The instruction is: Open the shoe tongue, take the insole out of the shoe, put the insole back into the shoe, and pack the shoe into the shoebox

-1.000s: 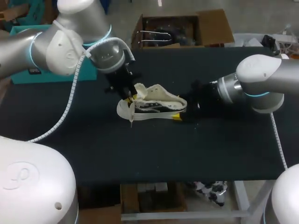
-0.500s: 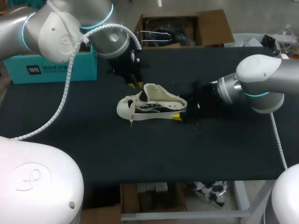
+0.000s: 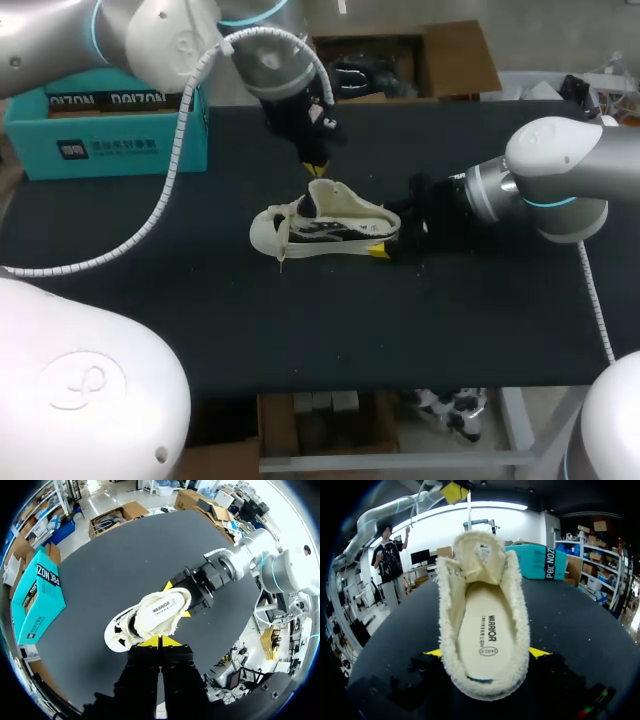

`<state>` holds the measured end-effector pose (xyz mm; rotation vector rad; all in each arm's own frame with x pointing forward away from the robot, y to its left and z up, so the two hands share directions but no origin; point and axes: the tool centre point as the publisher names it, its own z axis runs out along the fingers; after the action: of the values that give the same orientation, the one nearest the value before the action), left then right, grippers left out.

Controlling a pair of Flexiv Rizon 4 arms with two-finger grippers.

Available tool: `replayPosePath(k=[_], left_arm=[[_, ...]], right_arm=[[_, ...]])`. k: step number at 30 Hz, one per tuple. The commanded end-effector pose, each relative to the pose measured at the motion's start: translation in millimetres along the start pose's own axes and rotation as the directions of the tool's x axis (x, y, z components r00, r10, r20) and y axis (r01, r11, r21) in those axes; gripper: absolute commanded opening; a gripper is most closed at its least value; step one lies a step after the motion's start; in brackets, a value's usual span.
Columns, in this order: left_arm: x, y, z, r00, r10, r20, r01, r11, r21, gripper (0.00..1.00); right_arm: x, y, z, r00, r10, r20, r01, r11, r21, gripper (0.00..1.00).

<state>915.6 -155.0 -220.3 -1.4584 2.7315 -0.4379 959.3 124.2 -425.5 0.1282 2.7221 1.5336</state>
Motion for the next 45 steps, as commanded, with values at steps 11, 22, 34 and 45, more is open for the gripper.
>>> replayPosePath(k=[11, 22, 34, 45], left_arm=[[-6.4, -13.4, 15, 0.568, 0.791, -0.229, -0.823, 0.553, -0.130, 0.00], [-12.6, -11.8, 57, 0.616, 0.765, -0.189, -0.783, 0.620, -0.045, 0.00], [-8.2, -2.8, 103, 0.576, 0.780, -0.243, -0.812, 0.580, -0.062, 0.00], [-10.7, 3.1, 138, 0.535, 0.790, -0.300, -0.843, 0.524, -0.123, 0.00]], right_arm=[[-1, -2, 0, 1.000, -0.001, -0.002, 0.001, 1.000, -0.003, 0.00], [-1, -2, 0, 1.000, -0.001, -0.002, 0.001, 1.000, -0.003, 0.00], [-1, -2, 0, 1.000, -0.001, -0.002, 0.001, 1.000, -0.003, 0.00], [-1, -2, 0, 1.000, -0.001, -0.002, 0.001, 1.000, -0.003, 0.00]])
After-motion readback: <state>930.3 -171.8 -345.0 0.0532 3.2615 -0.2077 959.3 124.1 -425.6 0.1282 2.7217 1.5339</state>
